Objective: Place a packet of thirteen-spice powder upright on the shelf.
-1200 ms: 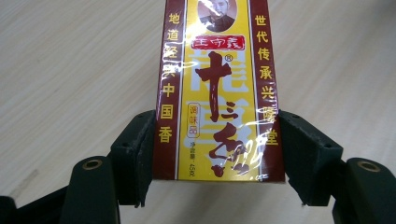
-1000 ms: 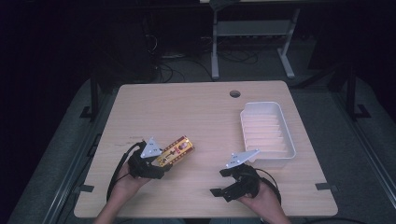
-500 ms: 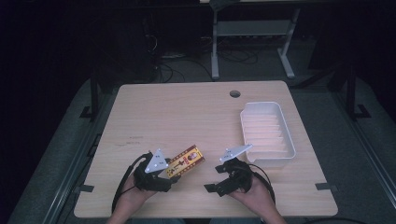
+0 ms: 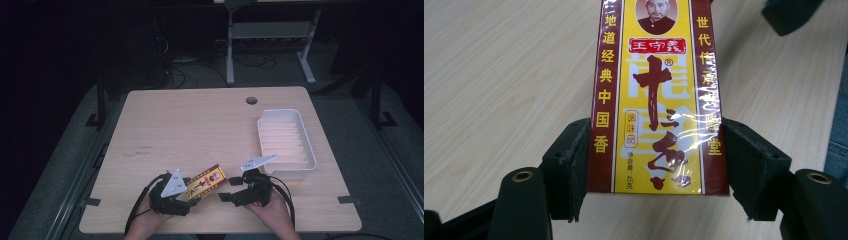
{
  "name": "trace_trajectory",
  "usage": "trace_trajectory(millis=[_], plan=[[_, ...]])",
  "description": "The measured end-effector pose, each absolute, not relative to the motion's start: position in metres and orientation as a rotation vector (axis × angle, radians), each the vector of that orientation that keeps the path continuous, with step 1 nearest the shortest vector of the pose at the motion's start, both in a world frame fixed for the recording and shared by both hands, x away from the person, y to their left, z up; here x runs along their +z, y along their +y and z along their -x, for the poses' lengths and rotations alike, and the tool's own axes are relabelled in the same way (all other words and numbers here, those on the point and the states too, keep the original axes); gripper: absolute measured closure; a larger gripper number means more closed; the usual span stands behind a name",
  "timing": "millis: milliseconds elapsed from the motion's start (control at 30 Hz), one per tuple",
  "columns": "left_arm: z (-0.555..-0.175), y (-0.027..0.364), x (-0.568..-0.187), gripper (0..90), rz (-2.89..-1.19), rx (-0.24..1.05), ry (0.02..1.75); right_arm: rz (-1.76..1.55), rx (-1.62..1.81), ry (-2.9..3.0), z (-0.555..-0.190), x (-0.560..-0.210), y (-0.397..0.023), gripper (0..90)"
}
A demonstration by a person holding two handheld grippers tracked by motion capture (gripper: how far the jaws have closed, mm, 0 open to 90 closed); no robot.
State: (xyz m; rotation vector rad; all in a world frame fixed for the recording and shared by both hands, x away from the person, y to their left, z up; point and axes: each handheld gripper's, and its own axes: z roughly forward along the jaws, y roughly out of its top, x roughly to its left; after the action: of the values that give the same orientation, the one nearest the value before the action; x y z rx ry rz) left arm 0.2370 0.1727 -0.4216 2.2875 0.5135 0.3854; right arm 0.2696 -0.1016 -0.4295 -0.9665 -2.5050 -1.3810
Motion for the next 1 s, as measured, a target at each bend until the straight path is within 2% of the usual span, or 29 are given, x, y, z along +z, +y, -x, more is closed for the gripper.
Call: trace_trajectory(millis=[233,467,867,1000], plan=[[-0.233,0.166,-0.423,33.0,-2.287,0.388,0.480,1.056,-1.418,-2.387,-0.273,-0.432,-0.109,36.2],[-0.231,0.162,-0.423,32.9,-2.272,0.380,0.450,1.125,-1.443,-2.295,-0.275,-0.434,-0.114,40.3],[-0.227,0.158,-0.424,32.8,-2.284,0.393,0.415,1.147,-1.455,-2.242,-0.273,-0.435,-0.112,42.1],[-0.227,0.157,-0.425,32.7,-2.292,0.384,0.401,1.145,-1.465,-2.215,-0.273,-0.435,-0.113,46.6]])
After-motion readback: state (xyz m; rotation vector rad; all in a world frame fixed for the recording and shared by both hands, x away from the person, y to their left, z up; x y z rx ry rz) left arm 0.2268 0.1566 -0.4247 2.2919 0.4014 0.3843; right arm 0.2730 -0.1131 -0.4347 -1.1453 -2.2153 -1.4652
